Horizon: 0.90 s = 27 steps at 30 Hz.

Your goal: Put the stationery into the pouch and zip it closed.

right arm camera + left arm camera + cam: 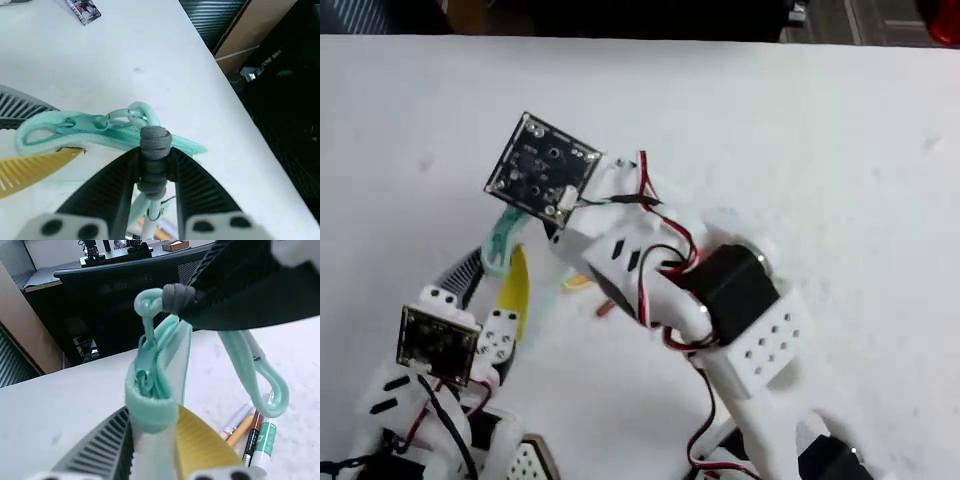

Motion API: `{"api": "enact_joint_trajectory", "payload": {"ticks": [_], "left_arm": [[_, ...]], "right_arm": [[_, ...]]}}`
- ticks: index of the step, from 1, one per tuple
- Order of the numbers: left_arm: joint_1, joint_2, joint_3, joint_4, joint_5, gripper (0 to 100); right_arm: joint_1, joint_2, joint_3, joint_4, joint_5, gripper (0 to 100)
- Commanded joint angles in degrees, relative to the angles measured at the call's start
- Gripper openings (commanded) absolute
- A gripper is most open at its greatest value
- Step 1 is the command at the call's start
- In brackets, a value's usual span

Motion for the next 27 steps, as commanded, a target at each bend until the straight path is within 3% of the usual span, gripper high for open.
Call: {"api": "enact_joint_trajectory", "payload": {"ticks": [1, 7, 19, 27], "left_arm": [[-0.1, -0.5, 0.5, 1.0, -0.8, 4], [-0.1, -0.5, 0.5, 1.1, -1.1, 2], [-0.1, -0.5, 0.6, 1.1, -1.1, 2], [-0.1, -0.5, 0.6, 1.6, -1.1, 2]], "right_arm": [[1.0, -0.6, 1.1, -4.0, -2.7, 1.7], [2.5, -0.1, 2.7, -7.8, -2.9, 1.7], [13.5, 0.0, 11.3, -18.2, -3.2, 1.6], [17.2, 0.0, 11.3, -22.6, -11.4, 1.6]]}}
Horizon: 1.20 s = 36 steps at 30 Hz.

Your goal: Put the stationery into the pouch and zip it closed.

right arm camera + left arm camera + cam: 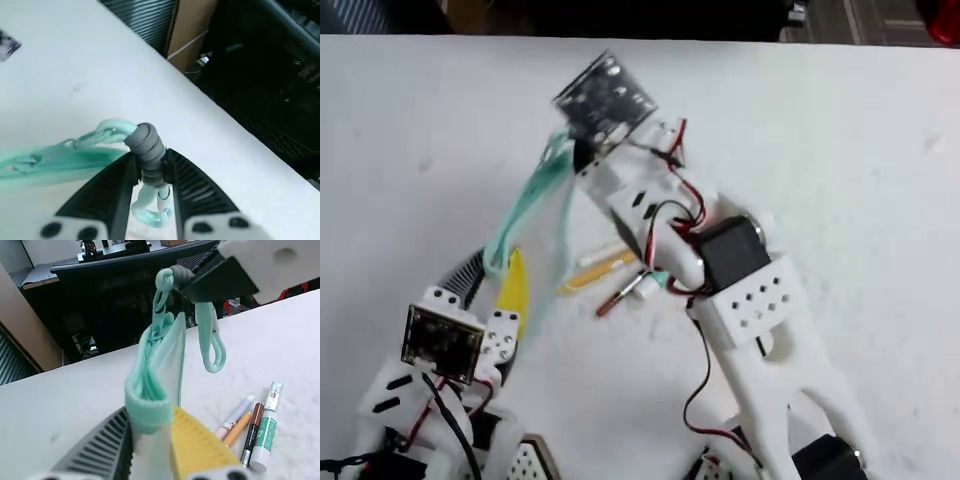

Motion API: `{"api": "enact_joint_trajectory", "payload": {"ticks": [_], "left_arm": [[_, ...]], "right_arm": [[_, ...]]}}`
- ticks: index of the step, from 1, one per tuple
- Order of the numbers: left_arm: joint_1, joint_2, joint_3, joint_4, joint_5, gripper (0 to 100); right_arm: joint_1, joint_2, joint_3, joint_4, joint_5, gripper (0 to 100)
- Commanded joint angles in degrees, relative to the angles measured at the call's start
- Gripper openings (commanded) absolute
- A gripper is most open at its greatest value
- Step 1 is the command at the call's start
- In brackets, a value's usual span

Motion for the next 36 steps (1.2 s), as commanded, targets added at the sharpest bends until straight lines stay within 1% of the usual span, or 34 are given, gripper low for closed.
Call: {"api": "enact_joint_trajectory", "payload": {"ticks": [1, 14, 19, 21, 22, 25, 27, 28, 32, 36], "left_arm": [[-0.1, 0.0, -0.2, 1.3, -0.7, 2], [-0.1, 0.0, -0.2, 1.1, -0.7, 2], [-0.1, 0.0, -0.2, 1.1, -0.7, 2], [-0.2, 0.0, -0.2, 1.1, -0.7, 2], [-0.5, 0.0, -0.2, 1.0, -0.7, 2], [-0.7, 0.0, 1.1, -0.9, -0.6, 2], [-0.7, 0.0, 3.5, -3.5, -0.4, 2], [-0.7, 0.0, 4.7, -4.9, -0.4, 2], [-0.7, 0.0, 7.4, -8.4, -0.4, 2], [-0.7, 0.0, 7.6, -8.6, -0.4, 2]], "right_arm": [[4.3, -0.3, -0.6, -3.2, -2.0, 1.6], [4.7, -0.3, -0.5, -2.2, -1.6, 1.6], [6.2, 1.6, -0.8, -2.1, -1.7, 1.6], [6.2, 2.2, -0.6, -2.1, -2.1, 2.6], [6.2, 2.2, -0.5, -1.9, -2.5, 4.8], [6.2, 1.6, -0.9, 1.2, -5.3, 19.0], [6.2, 0.1, -0.6, 4.5, -4.7, 26.1], [6.2, -0.8, -0.5, 6.7, -4.1, 26.9], [6.7, -3.6, -0.5, 18.2, -0.1, 25.2], [8.1, -4.3, -0.9, 27.1, 1.8, 24.8]]}}
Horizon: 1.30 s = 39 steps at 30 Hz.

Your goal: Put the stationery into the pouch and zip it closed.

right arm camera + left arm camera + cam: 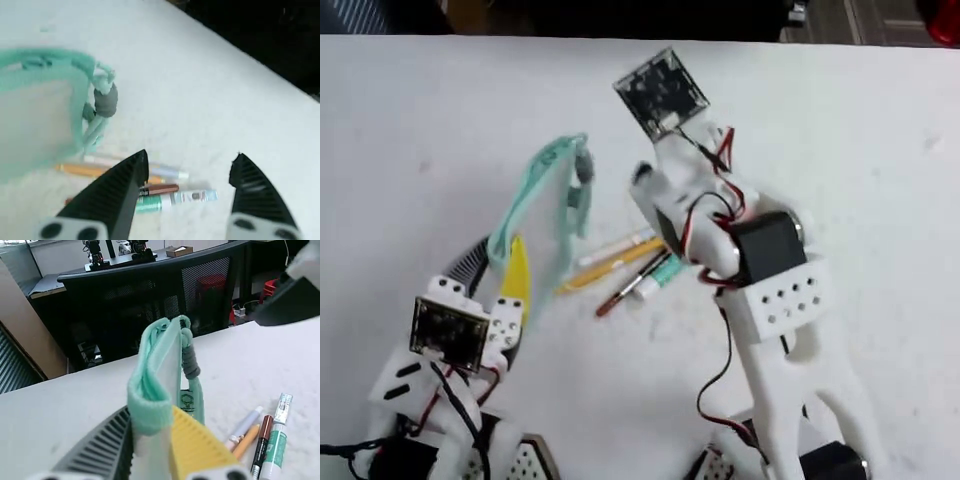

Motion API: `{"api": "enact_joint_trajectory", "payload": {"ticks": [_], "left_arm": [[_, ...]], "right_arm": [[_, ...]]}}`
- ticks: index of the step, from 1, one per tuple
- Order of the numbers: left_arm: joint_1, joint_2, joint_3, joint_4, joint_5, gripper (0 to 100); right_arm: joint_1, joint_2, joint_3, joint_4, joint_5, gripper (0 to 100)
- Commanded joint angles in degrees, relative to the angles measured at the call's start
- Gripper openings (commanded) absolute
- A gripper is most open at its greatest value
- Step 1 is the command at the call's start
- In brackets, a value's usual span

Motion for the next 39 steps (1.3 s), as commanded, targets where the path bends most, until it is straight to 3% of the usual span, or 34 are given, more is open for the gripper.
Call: {"api": "enact_joint_trajectory", "payload": {"ticks": [1, 5, 11, 17, 22, 32, 39], "left_arm": [[-0.2, 0.3, 1.2, -0.9, -0.3, 2], [-2.4, 0.3, 0.8, -0.7, -0.1, 2], [-9.4, 0.3, 1.1, -2.8, 7.1, 2], [-9.2, 0.3, 3.0, -5.9, 7.5, 2], [-9.1, 0.3, 3.3, -17.5, 7.6, 2], [-7.9, 0.3, 11.0, -18.5, 7.5, 2], [-7.9, 0.3, 11.0, -16.6, 7.2, 6]], "right_arm": [[2.1, -2.2, -0.7, 6.2, 1.5, 24.8], [5.4, -1.9, -0.6, 6.5, 0.9, 24.8], [8.7, 1.4, -0.5, 5.4, -8.4, 24.8], [8.8, 15.8, -0.8, 2.4, -13.9, 16.5], [8.9, 26.2, -0.8, -1.7, -20.0, 17.6], [8.1, 35.9, -0.8, -11.8, -30.9, 18.7], [4.6, 42.1, -0.8, -15.1, -32.2, 18.7]]}}
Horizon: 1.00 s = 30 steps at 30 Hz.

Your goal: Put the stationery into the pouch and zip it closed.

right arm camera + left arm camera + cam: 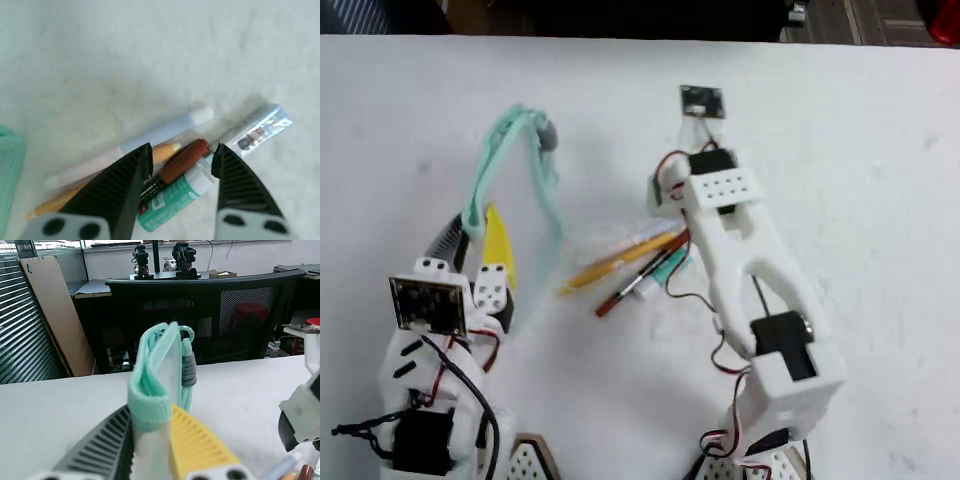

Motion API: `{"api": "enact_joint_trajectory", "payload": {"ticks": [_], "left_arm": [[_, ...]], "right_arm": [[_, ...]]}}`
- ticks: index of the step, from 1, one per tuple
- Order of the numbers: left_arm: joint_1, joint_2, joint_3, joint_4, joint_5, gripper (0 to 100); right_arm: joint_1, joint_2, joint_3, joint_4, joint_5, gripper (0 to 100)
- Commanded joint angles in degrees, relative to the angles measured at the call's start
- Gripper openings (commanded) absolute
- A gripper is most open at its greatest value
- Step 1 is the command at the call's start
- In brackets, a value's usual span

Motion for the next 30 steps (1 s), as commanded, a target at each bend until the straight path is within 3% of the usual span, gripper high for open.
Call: {"api": "enact_joint_trajectory", "payload": {"ticks": [1, 4, 12, 17, 27, 30], "left_arm": [[0.7, 0.2, -0.4, 2.1, 0.9, 10], [0.8, 0.2, -2.0, 6.1, 1.0, 20], [0.8, 0.2, -2.1, 6.9, 0.6, 17], [0.8, 0.2, -3.5, 9.9, 0.5, 21], [0.8, 0.2, -5.2, 11.6, 1.0, 21], [0.8, 0.2, -5.2, 11.6, 1.1, 21]], "right_arm": [[-1.6, 1.5, -0.8, -1.5, -1.3, 18.7], [-1.9, 3.4, -0.8, -3.5, -3.2, 18.7], [-1.9, 7.6, -0.8, -4.7, -3.1, 18.7], [-0.7, 10.0, -0.8, -8.0, -3.0, 18.7], [-2.2, 10.6, -0.8, -8.7, -2.9, 18.5], [-2.2, 10.8, -1.0, -9.0, -2.7, 11.7]]}}
